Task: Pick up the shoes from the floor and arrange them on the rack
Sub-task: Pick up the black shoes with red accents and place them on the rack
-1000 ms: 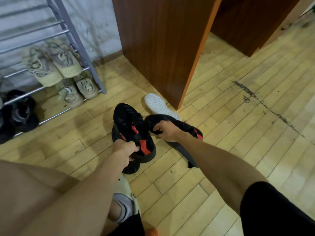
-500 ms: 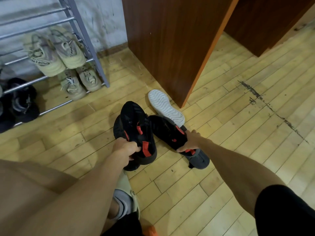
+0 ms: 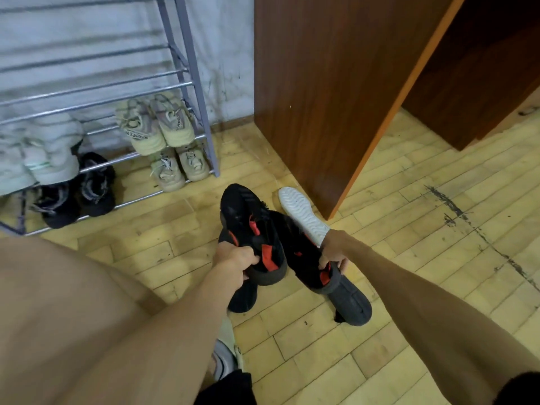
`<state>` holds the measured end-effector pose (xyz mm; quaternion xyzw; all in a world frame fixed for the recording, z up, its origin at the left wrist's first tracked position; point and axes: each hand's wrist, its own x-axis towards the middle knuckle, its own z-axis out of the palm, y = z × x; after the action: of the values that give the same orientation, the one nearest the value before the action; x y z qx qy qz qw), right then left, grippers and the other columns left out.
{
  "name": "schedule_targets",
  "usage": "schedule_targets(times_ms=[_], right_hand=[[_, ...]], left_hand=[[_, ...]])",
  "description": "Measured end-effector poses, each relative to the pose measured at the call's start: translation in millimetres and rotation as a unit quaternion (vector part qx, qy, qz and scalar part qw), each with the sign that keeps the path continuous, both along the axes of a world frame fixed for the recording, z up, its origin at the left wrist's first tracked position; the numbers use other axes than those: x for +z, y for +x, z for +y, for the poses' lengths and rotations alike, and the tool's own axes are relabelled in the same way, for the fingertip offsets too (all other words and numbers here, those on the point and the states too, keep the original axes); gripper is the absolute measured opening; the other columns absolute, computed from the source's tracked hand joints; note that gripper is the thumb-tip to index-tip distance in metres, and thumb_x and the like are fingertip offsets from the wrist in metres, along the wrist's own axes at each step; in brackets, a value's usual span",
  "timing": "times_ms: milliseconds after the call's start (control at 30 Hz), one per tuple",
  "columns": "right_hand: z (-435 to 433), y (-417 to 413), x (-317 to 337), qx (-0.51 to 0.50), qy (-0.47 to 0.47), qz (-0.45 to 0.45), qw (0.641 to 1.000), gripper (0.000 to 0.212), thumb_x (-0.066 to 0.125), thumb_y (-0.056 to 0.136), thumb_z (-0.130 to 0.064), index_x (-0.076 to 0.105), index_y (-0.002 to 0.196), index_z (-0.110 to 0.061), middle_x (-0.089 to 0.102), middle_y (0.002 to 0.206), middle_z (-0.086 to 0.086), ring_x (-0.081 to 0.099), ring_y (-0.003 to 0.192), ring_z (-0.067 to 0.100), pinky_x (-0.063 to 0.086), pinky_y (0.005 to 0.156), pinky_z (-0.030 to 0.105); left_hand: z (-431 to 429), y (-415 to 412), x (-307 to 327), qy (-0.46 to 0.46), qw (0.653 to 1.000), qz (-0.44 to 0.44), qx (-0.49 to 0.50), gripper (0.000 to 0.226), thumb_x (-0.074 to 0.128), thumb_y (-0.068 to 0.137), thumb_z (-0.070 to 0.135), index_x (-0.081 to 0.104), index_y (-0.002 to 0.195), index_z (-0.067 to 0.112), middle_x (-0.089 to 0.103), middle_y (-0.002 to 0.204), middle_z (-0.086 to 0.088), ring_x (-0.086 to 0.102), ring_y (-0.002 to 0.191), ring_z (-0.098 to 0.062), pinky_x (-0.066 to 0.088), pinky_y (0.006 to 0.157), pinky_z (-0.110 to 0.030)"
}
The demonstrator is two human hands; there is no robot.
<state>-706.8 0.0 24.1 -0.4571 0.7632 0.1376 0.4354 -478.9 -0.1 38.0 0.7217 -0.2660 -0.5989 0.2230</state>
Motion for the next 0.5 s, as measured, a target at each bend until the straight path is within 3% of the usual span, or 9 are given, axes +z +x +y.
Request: schedule_targets(times_ms=[100, 200, 267, 400, 500], right_hand=[[-12.8, 12.8, 27.8, -0.032, -0.058, -0.074, 0.995, 0.045, 0.078, 0.073, -0.009, 0.064, 0.111, 0.009, 0.070, 0.098, 0.023, 0.073, 0.083, 0.036, 0.063, 0.067, 0.040], [-28.7, 31.0, 61.0, -0.040, -0.114, -0.122, 0.985, 0.029, 0.076, 0.077, -0.006, 0.066, 0.102, 0.004, 0.071, 0.092, 0.022, 0.071, 0.068, 0.028, 0.059, 0.051, 0.029], [-41.0, 42.7, 80.8, -0.050, -0.156, -0.152, 0.975, 0.021, 0.076, 0.078, -0.004, 0.065, 0.095, -0.001, 0.071, 0.100, 0.024, 0.072, 0.078, 0.035, 0.060, 0.052, 0.033], [-69.0, 69.1, 113.6, -0.043, -0.228, -0.181, 0.956, 0.031, 0.078, 0.076, -0.007, 0.069, 0.105, -0.003, 0.071, 0.099, 0.016, 0.072, 0.081, 0.032, 0.063, 0.066, 0.041], [-91.2, 96.1, 135.1, -0.042, -0.280, -0.199, 0.938, 0.036, 0.079, 0.074, -0.006, 0.072, 0.109, -0.006, 0.073, 0.091, 0.011, 0.073, 0.072, 0.026, 0.062, 0.057, 0.035]], left_hand=[[-6.5, 17.4, 16.4, -0.018, 0.999, 0.013, 0.036, 0.027, 0.074, 0.068, -0.009, 0.064, 0.084, 0.010, 0.070, 0.099, -0.014, 0.065, 0.095, -0.033, 0.057, 0.071, -0.041], [-13.7, 38.5, 38.8, -0.034, 0.998, 0.021, 0.041, 0.027, 0.074, 0.058, -0.006, 0.064, 0.077, 0.010, 0.072, 0.095, -0.016, 0.066, 0.085, -0.031, 0.058, 0.076, -0.046], [-15.8, 53.1, 65.9, -0.054, 0.996, 0.021, 0.061, 0.022, 0.071, 0.067, -0.011, 0.059, 0.072, 0.007, 0.068, 0.081, -0.014, 0.062, 0.071, -0.025, 0.055, 0.063, -0.038], [-31.6, 85.2, 115.0, -0.131, 0.986, 0.016, 0.099, 0.018, 0.068, 0.074, -0.014, 0.062, 0.084, 0.000, 0.066, 0.084, -0.012, 0.060, 0.075, -0.026, 0.051, 0.065, -0.037], [-54.6, 113.3, 140.4, -0.155, 0.980, 0.025, 0.122, 0.020, 0.066, 0.076, -0.015, 0.057, 0.072, 0.002, 0.062, 0.081, -0.011, 0.058, 0.079, -0.027, 0.048, 0.070, -0.039]])
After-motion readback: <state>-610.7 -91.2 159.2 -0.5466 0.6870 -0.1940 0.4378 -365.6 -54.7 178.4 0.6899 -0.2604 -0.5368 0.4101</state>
